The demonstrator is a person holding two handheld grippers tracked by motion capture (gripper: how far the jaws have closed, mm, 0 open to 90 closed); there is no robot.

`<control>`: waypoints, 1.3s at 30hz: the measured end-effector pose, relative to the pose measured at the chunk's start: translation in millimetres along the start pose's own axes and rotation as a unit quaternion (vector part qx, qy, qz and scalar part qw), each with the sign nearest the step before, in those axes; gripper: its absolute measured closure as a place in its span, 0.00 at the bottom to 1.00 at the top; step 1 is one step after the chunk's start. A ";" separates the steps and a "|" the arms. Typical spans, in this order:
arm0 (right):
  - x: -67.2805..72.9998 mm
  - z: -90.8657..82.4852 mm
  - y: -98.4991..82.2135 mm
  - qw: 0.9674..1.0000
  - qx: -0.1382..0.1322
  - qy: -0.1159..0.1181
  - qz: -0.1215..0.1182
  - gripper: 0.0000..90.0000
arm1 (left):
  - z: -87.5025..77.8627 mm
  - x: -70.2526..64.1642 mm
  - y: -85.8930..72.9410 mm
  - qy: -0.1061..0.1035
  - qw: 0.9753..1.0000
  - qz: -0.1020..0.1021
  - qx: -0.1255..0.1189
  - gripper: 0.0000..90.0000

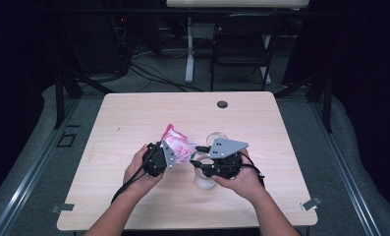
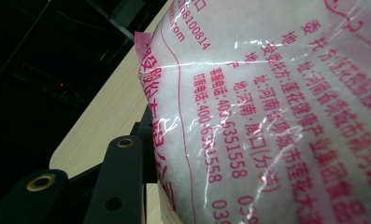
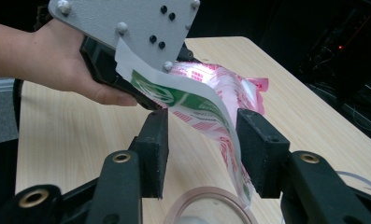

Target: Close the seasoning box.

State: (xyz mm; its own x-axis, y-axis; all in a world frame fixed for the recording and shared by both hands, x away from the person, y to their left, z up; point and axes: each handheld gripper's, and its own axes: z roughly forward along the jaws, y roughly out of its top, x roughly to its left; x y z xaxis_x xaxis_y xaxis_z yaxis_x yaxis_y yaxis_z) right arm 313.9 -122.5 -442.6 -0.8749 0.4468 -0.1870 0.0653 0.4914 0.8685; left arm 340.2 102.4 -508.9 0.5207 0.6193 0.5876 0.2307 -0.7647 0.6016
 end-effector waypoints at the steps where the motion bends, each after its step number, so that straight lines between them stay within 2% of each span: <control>1: 0.3 0.7 -0.1 1.000 0.000 0.004 0.000 0.61 | -0.3 -0.8 0.1 0.001 1.000 0.001 -0.001 0.67; 11: 3.9 5.5 -0.5 1.000 0.009 0.011 -0.010 0.62 | -1.7 -5.6 2.4 0.000 1.000 0.012 -0.005 0.67; 22: 4.0 7.3 -1.9 1.000 0.018 0.008 -0.015 0.76 | -1.6 -6.8 2.8 0.003 1.000 0.017 -0.007 0.67; 32: 1.7 7.3 -2.8 1.000 0.027 0.014 -0.008 0.86 | -1.4 -8.1 3.4 0.006 1.000 0.021 -0.009 0.67; 39: -1.3 7.9 -4.8 0.999 0.036 0.028 0.013 0.93 | -2.3 -8.6 3.3 0.009 1.000 0.026 -0.013 0.67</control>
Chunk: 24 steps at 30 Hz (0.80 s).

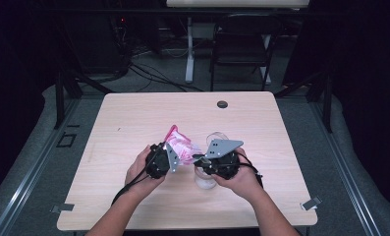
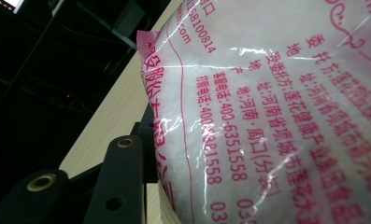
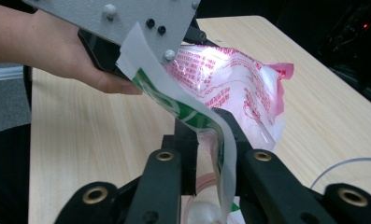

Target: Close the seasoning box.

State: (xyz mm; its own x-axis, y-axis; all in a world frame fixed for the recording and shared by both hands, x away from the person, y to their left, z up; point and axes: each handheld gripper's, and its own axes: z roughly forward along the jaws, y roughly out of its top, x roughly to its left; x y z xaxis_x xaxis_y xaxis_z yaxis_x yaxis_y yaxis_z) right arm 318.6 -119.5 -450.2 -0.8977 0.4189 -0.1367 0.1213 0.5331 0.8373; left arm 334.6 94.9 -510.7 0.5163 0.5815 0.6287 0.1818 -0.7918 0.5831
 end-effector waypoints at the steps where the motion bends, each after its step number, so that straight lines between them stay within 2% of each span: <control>1: -0.4 -0.3 0.0 1.000 0.003 0.003 0.002 0.93 | -0.1 0.0 0.0 -0.001 1.000 -0.001 -0.001 0.67; 2: -0.4 -0.3 -0.1 1.000 0.002 0.008 0.010 0.94 | -0.3 0.0 -0.1 0.001 1.000 0.000 -0.002 0.67; 7: -0.7 -0.6 -0.2 1.000 0.001 0.012 0.015 0.95 | -0.5 -0.2 0.1 0.004 1.000 0.002 -0.005 0.67; 14: -2.8 -1.2 -0.9 0.999 -0.001 0.025 0.036 0.98 | -2.2 -0.7 0.4 0.010 1.000 0.010 -0.010 0.67; 24: -7.2 -1.8 -2.5 0.996 -0.003 0.042 0.076 1.00 | -3.6 -2.6 1.5 0.024 0.999 0.020 -0.017 0.67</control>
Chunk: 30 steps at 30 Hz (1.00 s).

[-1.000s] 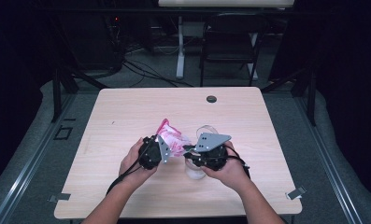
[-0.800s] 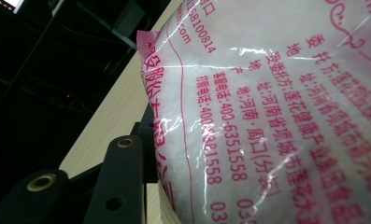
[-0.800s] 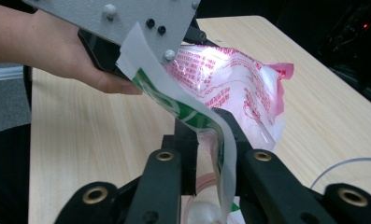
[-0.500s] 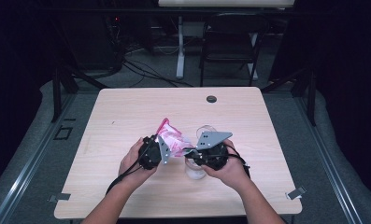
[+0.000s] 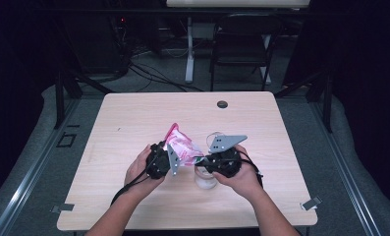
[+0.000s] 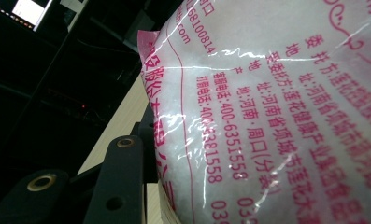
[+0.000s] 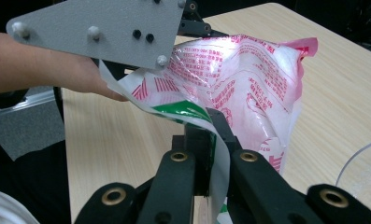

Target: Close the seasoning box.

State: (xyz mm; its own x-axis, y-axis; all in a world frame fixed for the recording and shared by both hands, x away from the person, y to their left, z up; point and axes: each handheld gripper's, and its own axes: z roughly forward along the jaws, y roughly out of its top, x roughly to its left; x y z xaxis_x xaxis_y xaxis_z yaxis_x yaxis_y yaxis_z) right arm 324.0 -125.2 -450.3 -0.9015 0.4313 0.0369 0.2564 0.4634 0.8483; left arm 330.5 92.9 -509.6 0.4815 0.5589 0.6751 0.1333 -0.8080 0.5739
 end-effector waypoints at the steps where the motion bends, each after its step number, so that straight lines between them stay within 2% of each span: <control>1: -0.2 0.1 -0.2 1.000 -0.002 0.001 0.005 1.00 | -0.1 -0.4 0.2 0.004 1.000 0.001 -0.003 0.67; 8: -3.5 -1.0 -1.2 1.000 -0.004 0.011 0.027 1.00 | -1.9 -1.3 1.2 0.020 1.000 0.010 -0.011 0.67; 10: -3.7 -1.1 -1.3 1.000 -0.005 0.012 0.029 1.00 | -2.9 -1.1 1.8 0.026 0.999 0.022 -0.010 0.67; 12: -4.3 -1.2 -1.9 0.999 -0.005 0.013 0.029 1.00 | -3.5 -1.9 1.9 0.032 0.999 0.022 -0.012 0.67; 20: -4.8 -1.4 -3.2 0.999 -0.006 0.017 0.035 1.00 | -7.5 0.8 3.8 0.054 0.997 0.053 -0.008 0.67; 27: -5.1 -1.1 -4.5 0.999 -0.006 0.019 0.039 1.00 | -9.0 0.5 4.2 0.065 0.996 0.061 -0.011 0.67; 30: -5.4 -1.0 -5.1 0.999 -0.006 0.020 0.039 1.00 | -10.0 -0.4 4.8 0.072 0.995 0.073 -0.011 0.67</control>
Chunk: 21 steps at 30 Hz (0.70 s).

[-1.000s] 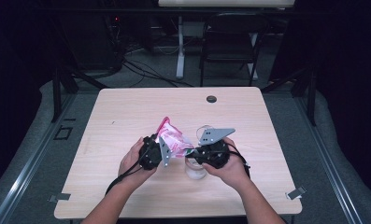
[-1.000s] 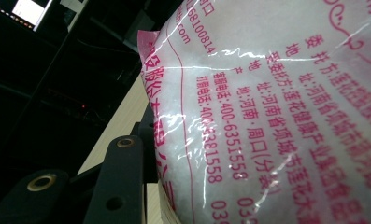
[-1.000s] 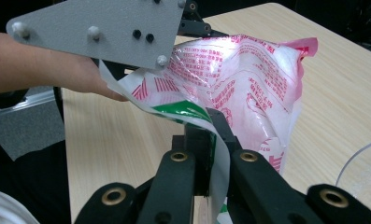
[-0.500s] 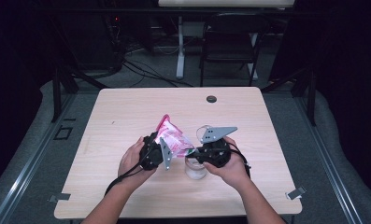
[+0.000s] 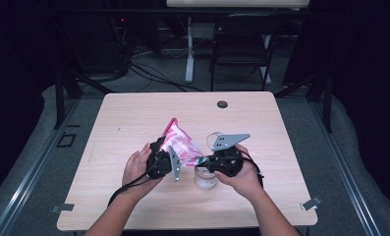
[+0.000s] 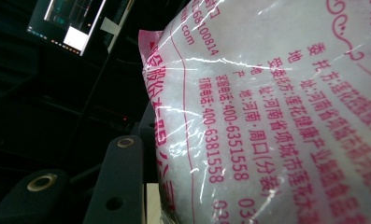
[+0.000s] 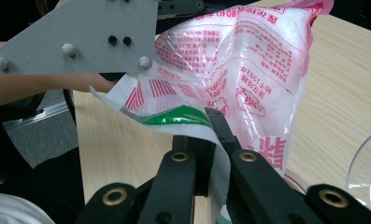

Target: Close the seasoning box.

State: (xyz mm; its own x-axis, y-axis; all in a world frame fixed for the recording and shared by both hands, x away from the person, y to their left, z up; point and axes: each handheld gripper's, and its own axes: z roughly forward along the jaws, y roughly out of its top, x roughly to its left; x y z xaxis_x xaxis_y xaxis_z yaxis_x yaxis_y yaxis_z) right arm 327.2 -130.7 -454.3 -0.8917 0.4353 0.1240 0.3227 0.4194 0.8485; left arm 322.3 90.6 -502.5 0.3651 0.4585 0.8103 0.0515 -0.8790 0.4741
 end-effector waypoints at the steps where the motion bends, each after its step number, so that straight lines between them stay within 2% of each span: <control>1: -0.1 0.0 -0.3 1.000 -0.001 0.000 0.001 1.00 | -0.9 0.1 0.5 0.004 1.000 0.009 0.003 0.67; 12: -1.2 -1.8 -1.3 1.000 -0.003 0.001 0.003 1.00 | -4.9 1.8 5.3 0.024 0.999 0.043 0.003 0.67; 21: -2.6 -2.9 -2.1 1.000 -0.005 -0.001 0.007 1.00 | -7.0 3.8 9.7 0.030 0.997 0.069 0.006 0.67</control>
State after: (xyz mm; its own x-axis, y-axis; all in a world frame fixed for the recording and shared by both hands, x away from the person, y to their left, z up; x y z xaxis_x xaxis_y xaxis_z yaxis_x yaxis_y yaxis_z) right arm 328.0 -135.0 -454.9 -0.8866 0.4428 0.1338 0.3310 0.4050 0.8523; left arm 317.7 84.8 -492.4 0.3126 0.3400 0.8869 0.0154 -0.9354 0.3532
